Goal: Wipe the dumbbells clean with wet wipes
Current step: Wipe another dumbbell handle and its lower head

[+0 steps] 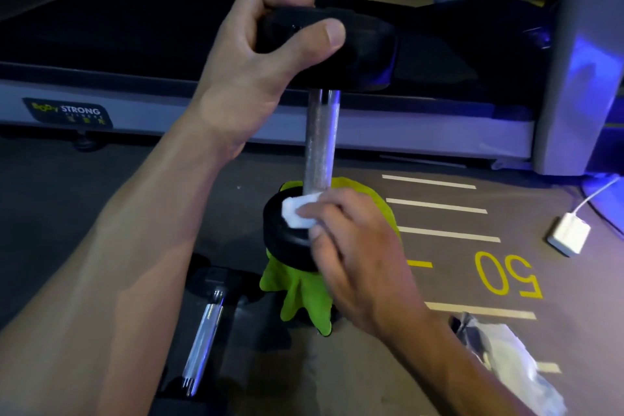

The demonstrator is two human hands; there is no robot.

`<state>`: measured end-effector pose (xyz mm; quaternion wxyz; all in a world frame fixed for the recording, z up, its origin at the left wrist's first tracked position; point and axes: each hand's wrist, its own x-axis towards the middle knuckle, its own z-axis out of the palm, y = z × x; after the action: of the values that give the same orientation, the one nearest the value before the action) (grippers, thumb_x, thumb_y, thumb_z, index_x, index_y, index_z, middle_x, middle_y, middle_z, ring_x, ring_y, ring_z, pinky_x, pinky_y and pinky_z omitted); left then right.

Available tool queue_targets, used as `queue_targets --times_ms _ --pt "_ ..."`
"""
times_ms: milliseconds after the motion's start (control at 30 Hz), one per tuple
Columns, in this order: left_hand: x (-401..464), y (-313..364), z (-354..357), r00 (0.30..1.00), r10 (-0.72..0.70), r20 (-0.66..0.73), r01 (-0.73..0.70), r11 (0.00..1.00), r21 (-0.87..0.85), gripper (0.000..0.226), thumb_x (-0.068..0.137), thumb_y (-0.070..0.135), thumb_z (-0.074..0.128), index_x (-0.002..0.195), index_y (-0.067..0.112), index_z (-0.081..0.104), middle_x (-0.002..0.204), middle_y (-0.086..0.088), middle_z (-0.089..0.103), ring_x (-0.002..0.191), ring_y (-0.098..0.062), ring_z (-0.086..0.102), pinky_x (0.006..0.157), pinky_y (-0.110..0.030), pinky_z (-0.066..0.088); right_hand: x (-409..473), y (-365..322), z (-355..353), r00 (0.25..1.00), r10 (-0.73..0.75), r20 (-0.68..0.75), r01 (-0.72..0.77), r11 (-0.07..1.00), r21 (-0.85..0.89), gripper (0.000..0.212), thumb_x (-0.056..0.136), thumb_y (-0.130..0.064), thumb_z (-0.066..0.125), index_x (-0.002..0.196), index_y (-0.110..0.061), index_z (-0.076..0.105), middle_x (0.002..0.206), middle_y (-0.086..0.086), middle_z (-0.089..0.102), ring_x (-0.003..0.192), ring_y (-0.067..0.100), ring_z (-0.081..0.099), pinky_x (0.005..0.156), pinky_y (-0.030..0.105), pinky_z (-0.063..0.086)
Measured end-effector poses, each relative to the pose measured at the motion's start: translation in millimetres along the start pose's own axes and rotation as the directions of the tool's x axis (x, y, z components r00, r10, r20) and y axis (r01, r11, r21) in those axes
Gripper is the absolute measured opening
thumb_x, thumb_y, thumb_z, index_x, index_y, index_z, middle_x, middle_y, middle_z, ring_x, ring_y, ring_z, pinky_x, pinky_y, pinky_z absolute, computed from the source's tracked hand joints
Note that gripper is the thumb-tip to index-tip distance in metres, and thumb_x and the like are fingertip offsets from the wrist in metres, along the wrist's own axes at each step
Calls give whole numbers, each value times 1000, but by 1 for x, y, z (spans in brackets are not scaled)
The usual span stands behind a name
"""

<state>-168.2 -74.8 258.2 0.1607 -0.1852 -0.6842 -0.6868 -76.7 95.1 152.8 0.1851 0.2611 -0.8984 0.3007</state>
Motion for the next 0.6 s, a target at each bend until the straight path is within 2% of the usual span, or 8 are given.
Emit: queue_targets --times_ms 67,133,233,300,367,467,533,600 --pt "-1 1 -2 1000 -2 3 2 1000 9 42 75 47 76 109 29 59 122 -2 65 106 -10 63 86 -26 52 0 17 -10 997 77 2 -76 979 189 17 98 -18 51 102 -15 67 110 -8 62 106 11 60 92 26 47" --pt "-3 0 -3 1000 -1 -2 1 1000 5 41 75 49 74 109 31 59 128 -7 64 109 -15 63 83 -27 51 8 22 -16 995 104 9 -102 957 270 10 98 -10 55 95 -12 64 105 -9 61 102 9 60 86 25 46" --pt "-5 -2 -4 1000 1 -2 -1 1000 -19 41 75 49 72 110 33 58 128 -3 59 114 -20 60 82 -30 50 38 18 -18 987 73 -145 -25 952 304 8 99 -1 60 98 -7 65 105 -5 62 101 7 61 87 23 46" --pt "-4 -4 -4 1000 3 3 -3 1000 -22 41 76 49 71 111 33 57 127 -1 57 117 -24 60 84 -32 50 53 17 -19 967 88 -239 5 932 363 7 100 -4 63 106 -5 67 108 -1 63 104 14 63 89 31 51" --pt "-4 -5 -5 1000 5 -8 -5 1000 -28 40 76 49 71 110 34 58 127 0 58 118 -27 61 85 -31 50 42 19 -10 975 84 -207 -11 944 329 8 98 -6 67 105 -5 66 108 1 63 102 17 63 87 36 53" --pt "-4 -6 -4 1000 2 -27 -4 999 -47 38 75 48 71 108 34 59 124 2 59 110 -18 59 80 -27 48 16 23 -5 993 68 -96 -42 968 247 7 93 -3 71 94 -9 68 99 -3 64 95 9 62 81 29 49" --pt "-5 -6 -2 1000 5 -25 -6 999 -35 37 75 48 72 108 35 60 123 3 60 109 -16 59 79 -25 48 30 23 -15 989 23 -143 12 970 242 4 92 -7 72 93 -9 70 98 0 65 94 12 64 81 33 53" --pt "-4 -4 1 1000 4 -19 -5 1000 -21 38 76 49 72 108 34 59 122 6 61 108 -13 59 77 -22 48 59 17 -24 958 71 -278 32 937 349 6 93 -11 75 97 -8 72 98 5 64 94 20 66 82 40 55"
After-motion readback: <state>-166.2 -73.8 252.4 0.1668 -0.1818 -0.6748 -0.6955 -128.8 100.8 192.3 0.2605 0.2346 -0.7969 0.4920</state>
